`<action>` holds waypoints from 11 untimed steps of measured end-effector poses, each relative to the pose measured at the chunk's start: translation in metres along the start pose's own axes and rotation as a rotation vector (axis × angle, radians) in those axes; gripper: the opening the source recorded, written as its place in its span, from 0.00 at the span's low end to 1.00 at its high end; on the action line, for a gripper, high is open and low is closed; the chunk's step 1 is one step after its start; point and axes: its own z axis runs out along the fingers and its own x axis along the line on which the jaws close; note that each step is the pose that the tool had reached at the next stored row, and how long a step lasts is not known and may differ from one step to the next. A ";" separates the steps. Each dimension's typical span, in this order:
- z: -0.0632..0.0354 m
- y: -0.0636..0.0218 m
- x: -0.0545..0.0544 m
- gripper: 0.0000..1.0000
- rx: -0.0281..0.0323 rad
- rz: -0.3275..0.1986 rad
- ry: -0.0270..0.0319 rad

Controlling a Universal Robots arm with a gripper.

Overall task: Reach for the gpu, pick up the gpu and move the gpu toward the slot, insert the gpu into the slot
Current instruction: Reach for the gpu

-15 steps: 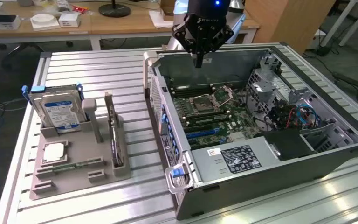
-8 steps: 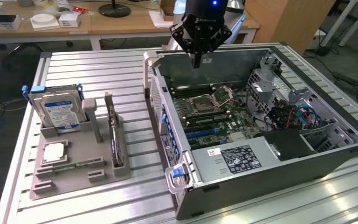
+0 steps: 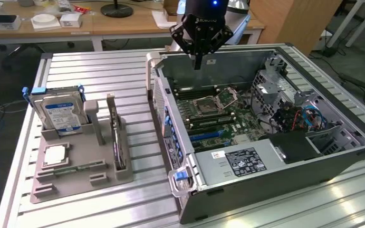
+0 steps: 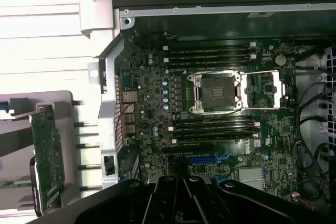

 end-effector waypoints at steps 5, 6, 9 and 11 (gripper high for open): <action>-0.0001 -0.0004 0.005 0.10 -0.0001 0.000 -0.0001; -0.0001 -0.0004 0.006 0.10 -0.0001 0.000 0.0000; -0.0002 -0.0007 0.008 0.10 -0.0001 0.000 0.0000; -0.0002 -0.0008 0.010 0.10 -0.0001 0.000 0.0000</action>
